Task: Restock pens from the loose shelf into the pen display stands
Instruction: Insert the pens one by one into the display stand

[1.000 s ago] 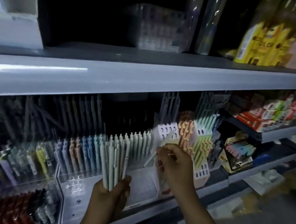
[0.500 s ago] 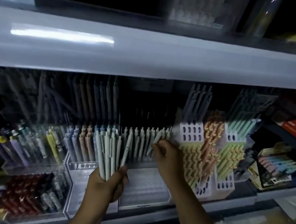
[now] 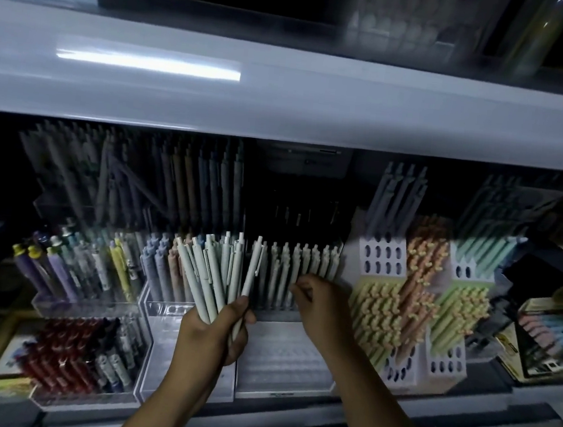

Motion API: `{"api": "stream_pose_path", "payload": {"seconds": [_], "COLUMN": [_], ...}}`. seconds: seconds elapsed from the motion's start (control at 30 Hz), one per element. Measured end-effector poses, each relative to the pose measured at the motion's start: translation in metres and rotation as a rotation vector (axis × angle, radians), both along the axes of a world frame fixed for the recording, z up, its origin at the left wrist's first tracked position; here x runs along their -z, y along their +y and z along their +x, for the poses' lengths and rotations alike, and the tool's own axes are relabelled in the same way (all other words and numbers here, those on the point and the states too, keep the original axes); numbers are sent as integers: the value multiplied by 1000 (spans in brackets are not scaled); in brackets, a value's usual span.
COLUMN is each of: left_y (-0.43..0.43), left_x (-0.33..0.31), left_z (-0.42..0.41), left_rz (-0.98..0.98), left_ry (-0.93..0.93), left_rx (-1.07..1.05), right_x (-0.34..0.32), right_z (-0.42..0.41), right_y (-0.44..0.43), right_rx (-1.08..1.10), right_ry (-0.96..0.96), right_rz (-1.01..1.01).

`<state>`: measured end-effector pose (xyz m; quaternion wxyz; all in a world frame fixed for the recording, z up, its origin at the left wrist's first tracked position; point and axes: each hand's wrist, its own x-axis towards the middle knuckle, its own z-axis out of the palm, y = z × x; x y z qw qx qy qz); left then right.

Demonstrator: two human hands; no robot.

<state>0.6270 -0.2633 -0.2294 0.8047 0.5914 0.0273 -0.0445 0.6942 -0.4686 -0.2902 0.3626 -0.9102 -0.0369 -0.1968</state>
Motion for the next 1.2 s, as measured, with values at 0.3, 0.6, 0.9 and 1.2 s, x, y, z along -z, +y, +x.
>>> {"api": "stream_pose_path", "payload": {"seconds": [0.3, 0.6, 0.9, 1.2], "left_y": [1, 6, 10, 12], "left_x": [11, 13, 18, 21], "left_z": [-3, -9, -13, -13], "left_rz": [29, -25, -47, 10], "left_ry": [-32, -19, -9, -28], "left_rx": [77, 111, 120, 132], "right_x": [-1, 0, -54, -65], "right_z": [-3, -9, -67, -67], "right_y": [2, 7, 56, 61], "right_rx": [47, 97, -180, -268], "right_ry": [-62, 7, 203, 240], "right_rz": [-96, 13, 707, 773]}}
